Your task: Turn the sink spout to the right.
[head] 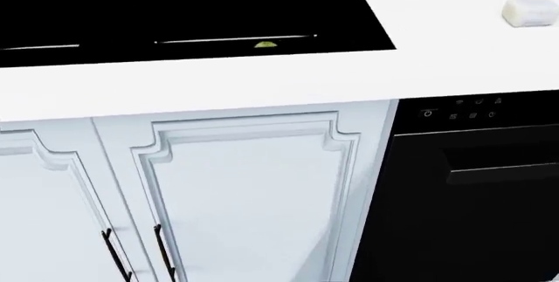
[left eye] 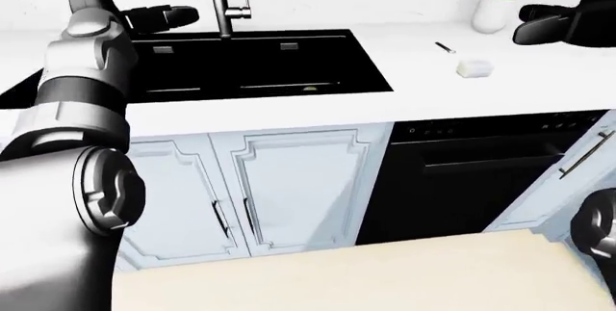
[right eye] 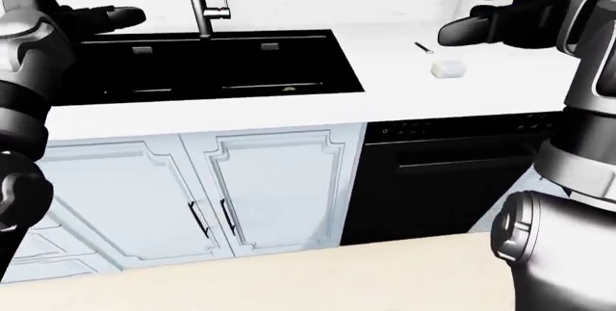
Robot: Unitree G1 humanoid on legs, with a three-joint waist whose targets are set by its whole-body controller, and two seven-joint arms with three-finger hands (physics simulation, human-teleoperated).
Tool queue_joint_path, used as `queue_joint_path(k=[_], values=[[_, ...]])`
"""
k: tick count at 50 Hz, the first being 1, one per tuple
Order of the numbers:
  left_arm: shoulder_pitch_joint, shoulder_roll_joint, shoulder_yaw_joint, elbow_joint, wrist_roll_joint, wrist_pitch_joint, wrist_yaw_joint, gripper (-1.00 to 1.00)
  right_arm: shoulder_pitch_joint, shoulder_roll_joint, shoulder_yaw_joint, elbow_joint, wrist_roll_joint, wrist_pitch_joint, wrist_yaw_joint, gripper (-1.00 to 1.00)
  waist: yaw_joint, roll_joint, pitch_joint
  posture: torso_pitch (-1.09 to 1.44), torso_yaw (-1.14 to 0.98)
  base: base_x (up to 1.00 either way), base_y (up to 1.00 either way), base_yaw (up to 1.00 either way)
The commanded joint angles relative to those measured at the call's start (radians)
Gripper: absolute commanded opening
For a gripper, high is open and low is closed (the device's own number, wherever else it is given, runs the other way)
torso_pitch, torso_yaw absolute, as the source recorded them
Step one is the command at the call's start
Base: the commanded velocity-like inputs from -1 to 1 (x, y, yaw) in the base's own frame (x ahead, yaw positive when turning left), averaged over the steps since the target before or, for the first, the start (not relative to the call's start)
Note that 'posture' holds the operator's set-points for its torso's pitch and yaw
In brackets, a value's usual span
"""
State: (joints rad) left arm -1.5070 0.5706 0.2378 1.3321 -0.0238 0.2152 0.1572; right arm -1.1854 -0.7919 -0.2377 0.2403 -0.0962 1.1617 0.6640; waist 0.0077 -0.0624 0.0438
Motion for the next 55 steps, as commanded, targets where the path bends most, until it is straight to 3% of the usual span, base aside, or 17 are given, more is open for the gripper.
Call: queue_joint_path(k=[1, 6, 9, 10, 13, 16, 17, 18, 21, 23, 24, 31, 46, 48, 51, 53, 55], values=[[-0.052, 0.029, 0.003, -0.059, 0.003, -0.04, 0.009, 1.0, -0.038, -0.009, -0.003, -0.034, 0.01, -0.029, -0.002, 1.0, 0.008, 0.002, -0.029, 0.0, 0.0, 0.32, 0.0, 0.0], [-0.044, 0.038, 0.009, -0.054, 0.002, -0.043, 0.015, 1.0, -0.039, -0.013, -0.001, -0.036, 0.014, -0.026, -0.002, 1.0, -0.005, 0.056, -0.022, 0.0, 0.0, 0.33, 0.0, 0.0], [-0.042, 0.045, 0.012, -0.051, 0.001, -0.043, 0.017, 1.0, -0.036, -0.011, -0.002, -0.045, 0.015, -0.02, -0.005, 1.0, -0.018, 0.118, -0.035, 0.0, 0.0, 0.33, 0.0, 0.0], [-0.042, 0.047, 0.012, -0.05, 0.002, -0.043, 0.018, 1.0, -0.035, -0.011, -0.002, -0.049, 0.016, -0.017, -0.006, 1.0, -0.025, 0.126, -0.048, 0.0, 0.0, 0.33, 0.0, 0.0], [-0.043, 0.056, 0.016, -0.048, 0.002, -0.041, 0.022, 1.0, -0.034, -0.012, -0.002, -0.052, 0.017, -0.015, -0.007, 1.0, -0.02, 0.136, -0.024, 0.0, 0.0, 0.29, 0.0, 0.0], [-0.044, 0.062, 0.019, -0.046, 0.001, -0.039, 0.025, 1.0, -0.037, -0.012, 0.003, -0.049, 0.017, -0.018, -0.006, 1.0, -0.01, 0.111, -0.031, 0.0, 0.0, 0.28, 0.0, 0.0], [-0.043, 0.064, 0.02, -0.046, 0.001, -0.04, 0.026, 1.0, -0.036, -0.014, 0.01, -0.046, 0.014, -0.017, -0.003, 1.0, -0.01, 0.102, -0.003, 0.0, 0.0, 0.0, 0.0, 0.0], [-0.041, 0.065, 0.021, -0.045, 0.001, -0.041, 0.026, 1.0, -0.036, -0.013, 0.005, -0.048, 0.015, -0.02, -0.003, 1.0, -0.015, 0.098, -0.004, 0.0, 0.0, 0.0, 0.0, 0.0], [-0.038, 0.065, 0.021, -0.045, 0.001, -0.042, 0.029, 1.0, -0.036, -0.011, -0.003, -0.043, 0.02, -0.028, -0.002, 1.0, -0.009, 0.045, 0.004, 0.0, 0.0, 0.0, 0.0, 0.0], [-0.038, 0.065, 0.021, -0.045, 0.002, -0.041, 0.029, 1.0, -0.037, -0.009, -0.001, -0.042, 0.02, -0.028, -0.003, 1.0, 0.004, 0.004, -0.015, 0.0, 0.0, 0.0, 0.0, 0.0], [-0.039, 0.066, 0.021, -0.045, 0.002, -0.041, 0.028, 1.0, -0.039, -0.011, 0.0, -0.04, 0.021, -0.029, -0.003, 1.0, 0.002, 0.023, -0.001, 0.0, 0.0, 0.0, 0.0, 0.0], [-0.041, 0.067, 0.023, -0.044, 0.001, -0.04, 0.029, 1.0, -0.036, -0.016, 0.0, -0.053, 0.021, -0.036, 0.0, 1.0, -0.014, 0.061, -0.022, 0.0, 0.0, 0.0, 0.0, 0.0], [-0.043, 0.066, 0.022, -0.045, 0.003, -0.039, 0.028, 1.0, -0.034, -0.023, 0.005, -0.056, 0.011, -0.021, 0.005, 1.0, -0.009, 0.072, -0.044, 0.0, 0.0, 0.0, 0.01, 0.0], [-0.041, 0.065, 0.022, -0.045, 0.003, -0.039, 0.027, 1.0, -0.026, -0.021, -0.001, -0.065, 0.012, -0.018, 0.006, 1.0, -0.008, 0.059, -0.046, 0.0, 0.0, 0.0, 0.32, 0.0], [-0.043, 0.066, 0.022, -0.046, 0.003, -0.038, 0.027, 1.0, -0.02, -0.024, -0.006, -0.077, 0.013, -0.01, 0.007, 1.0, -0.009, 0.002, -0.034, 0.0, 0.0, 0.0, 0.91, 0.0], [-0.043, 0.066, 0.021, -0.046, 0.003, -0.038, 0.027, 1.0, -0.02, -0.024, -0.007, -0.079, 0.015, -0.009, 0.007, 1.0, -0.023, -0.002, -0.048, 0.0, 0.0, 0.0, 1.0, 0.0], [-0.042, 0.065, 0.021, -0.046, 0.003, -0.038, 0.027, 1.0, -0.021, -0.022, -0.012, -0.079, 0.019, -0.013, 0.005, 1.0, -0.027, -0.006, -0.031, 0.0, 0.0, 0.0, 0.56, 0.0]])
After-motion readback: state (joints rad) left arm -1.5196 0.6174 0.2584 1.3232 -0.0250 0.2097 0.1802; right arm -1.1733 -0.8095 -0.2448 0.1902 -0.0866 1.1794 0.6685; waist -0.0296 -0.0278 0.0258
